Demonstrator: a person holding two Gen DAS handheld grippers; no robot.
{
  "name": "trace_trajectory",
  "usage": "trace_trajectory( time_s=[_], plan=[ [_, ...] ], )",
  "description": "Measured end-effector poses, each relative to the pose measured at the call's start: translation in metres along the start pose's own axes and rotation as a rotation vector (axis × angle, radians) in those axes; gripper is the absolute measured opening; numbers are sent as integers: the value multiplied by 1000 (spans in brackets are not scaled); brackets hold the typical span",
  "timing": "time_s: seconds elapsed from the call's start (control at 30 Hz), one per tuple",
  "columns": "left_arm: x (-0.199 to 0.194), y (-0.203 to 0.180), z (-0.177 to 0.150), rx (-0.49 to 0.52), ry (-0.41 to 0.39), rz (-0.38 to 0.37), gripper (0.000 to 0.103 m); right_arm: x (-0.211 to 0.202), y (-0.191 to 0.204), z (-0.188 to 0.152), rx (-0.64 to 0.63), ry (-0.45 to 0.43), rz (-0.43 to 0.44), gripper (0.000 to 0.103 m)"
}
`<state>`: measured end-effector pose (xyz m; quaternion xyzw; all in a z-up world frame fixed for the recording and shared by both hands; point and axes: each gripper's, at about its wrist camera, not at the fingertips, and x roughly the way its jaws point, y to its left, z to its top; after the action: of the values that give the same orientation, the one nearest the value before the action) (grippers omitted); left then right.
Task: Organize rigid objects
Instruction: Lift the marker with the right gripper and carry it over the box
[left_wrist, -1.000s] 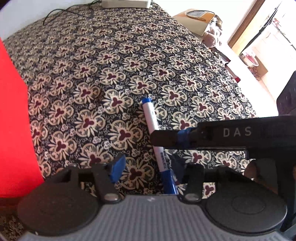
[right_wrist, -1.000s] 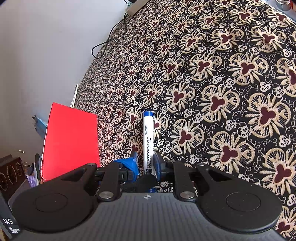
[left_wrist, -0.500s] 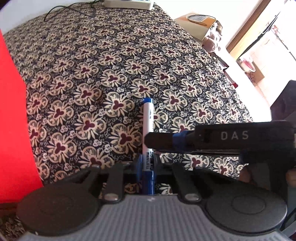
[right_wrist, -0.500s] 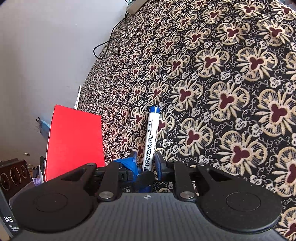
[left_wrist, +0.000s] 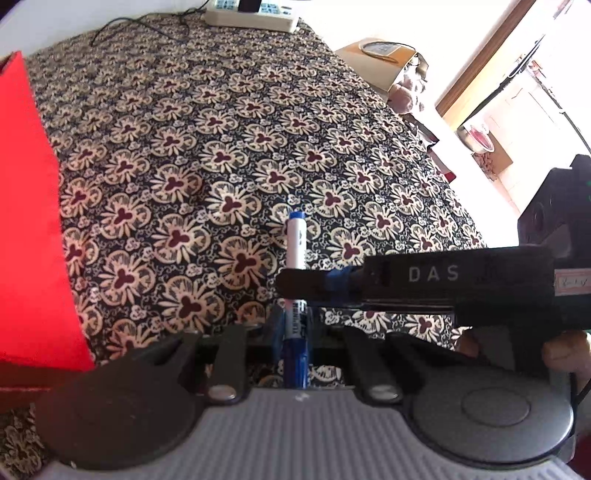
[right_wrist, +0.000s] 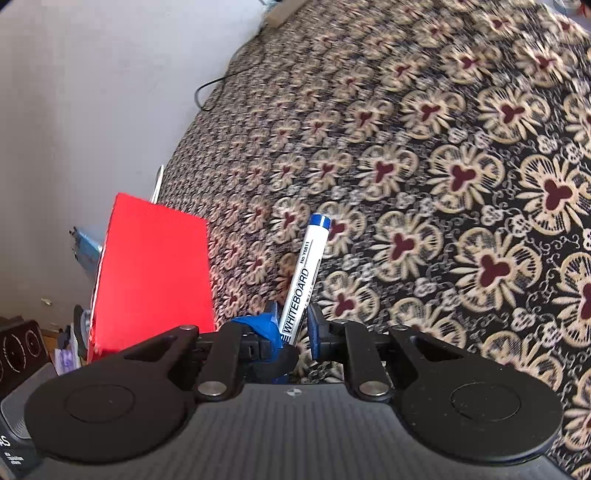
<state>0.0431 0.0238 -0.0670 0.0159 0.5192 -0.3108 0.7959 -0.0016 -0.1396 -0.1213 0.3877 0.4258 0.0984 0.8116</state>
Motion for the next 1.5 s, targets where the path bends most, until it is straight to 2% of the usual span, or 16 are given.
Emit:
trace_trajectory(
  time_s=[0.2,0.47,0.57,0.87,0.93,1.07,1.17,1.37,1.5],
  plan=[
    [-24,1,-9,38,-55,13,4,-3,36,-17,-40,-36,14,0],
    [-75,19,-18,52,-151,24,4,4,111,-36,-107,-70,76,0],
    [-98,29,-21,53,-190,15,4,4,137,-36,-167,-88,85,0],
    [-159,68,-25,43,-305,42,4,39,206,-34,-300,-96,124,0],
    [-170,80,-24,34,-322,52,4,35,211,-30,-340,-87,120,0],
    [-184,104,-22,24,-341,85,4,61,236,-29,-420,-51,107,0],
    [-192,122,-22,16,-349,116,5,81,247,-26,-431,-1,113,0],
    [-194,163,-17,-31,-329,155,6,122,270,-26,-470,102,96,0],
    [-185,189,-16,-76,-293,172,6,142,287,-33,-557,149,55,0]
  ],
)
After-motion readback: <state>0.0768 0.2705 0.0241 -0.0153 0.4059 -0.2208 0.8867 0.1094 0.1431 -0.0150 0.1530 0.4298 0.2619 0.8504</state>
